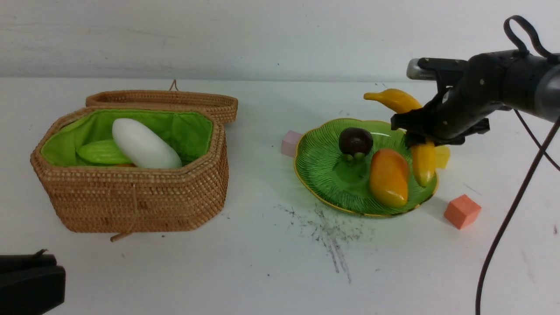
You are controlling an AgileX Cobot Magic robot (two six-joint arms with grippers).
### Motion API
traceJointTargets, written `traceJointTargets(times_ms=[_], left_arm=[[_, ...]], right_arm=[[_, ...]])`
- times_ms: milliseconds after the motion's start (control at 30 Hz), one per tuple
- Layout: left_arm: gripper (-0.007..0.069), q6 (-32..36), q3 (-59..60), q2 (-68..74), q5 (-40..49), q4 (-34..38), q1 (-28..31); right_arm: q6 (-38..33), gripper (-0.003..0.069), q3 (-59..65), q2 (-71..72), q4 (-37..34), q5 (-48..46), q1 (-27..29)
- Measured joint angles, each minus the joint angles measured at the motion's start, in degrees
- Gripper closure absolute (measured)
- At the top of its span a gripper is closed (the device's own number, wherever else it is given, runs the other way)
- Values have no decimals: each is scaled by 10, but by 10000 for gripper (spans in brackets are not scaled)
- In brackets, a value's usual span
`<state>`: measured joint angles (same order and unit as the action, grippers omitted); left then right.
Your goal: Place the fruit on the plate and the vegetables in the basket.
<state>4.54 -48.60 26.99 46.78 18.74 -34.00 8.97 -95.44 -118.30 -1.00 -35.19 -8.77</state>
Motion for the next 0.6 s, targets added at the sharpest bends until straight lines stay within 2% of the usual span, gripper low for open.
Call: traceJointTargets(times_ms=[167, 400, 500, 600], left_arm=[[561, 0, 0, 0, -1, 0, 0], [559, 0, 0, 0, -2, 0, 0], [557, 0, 0, 0, -9, 0, 0], [557, 0, 0, 0, -25, -4, 0]], right_arm=[[0, 189, 0, 0, -20, -1, 0], [0, 179, 0, 24, -36, -28, 0], [-3, 207, 0, 68, -39, -70, 0], [-22, 285, 0, 131, -37, -142, 0]])
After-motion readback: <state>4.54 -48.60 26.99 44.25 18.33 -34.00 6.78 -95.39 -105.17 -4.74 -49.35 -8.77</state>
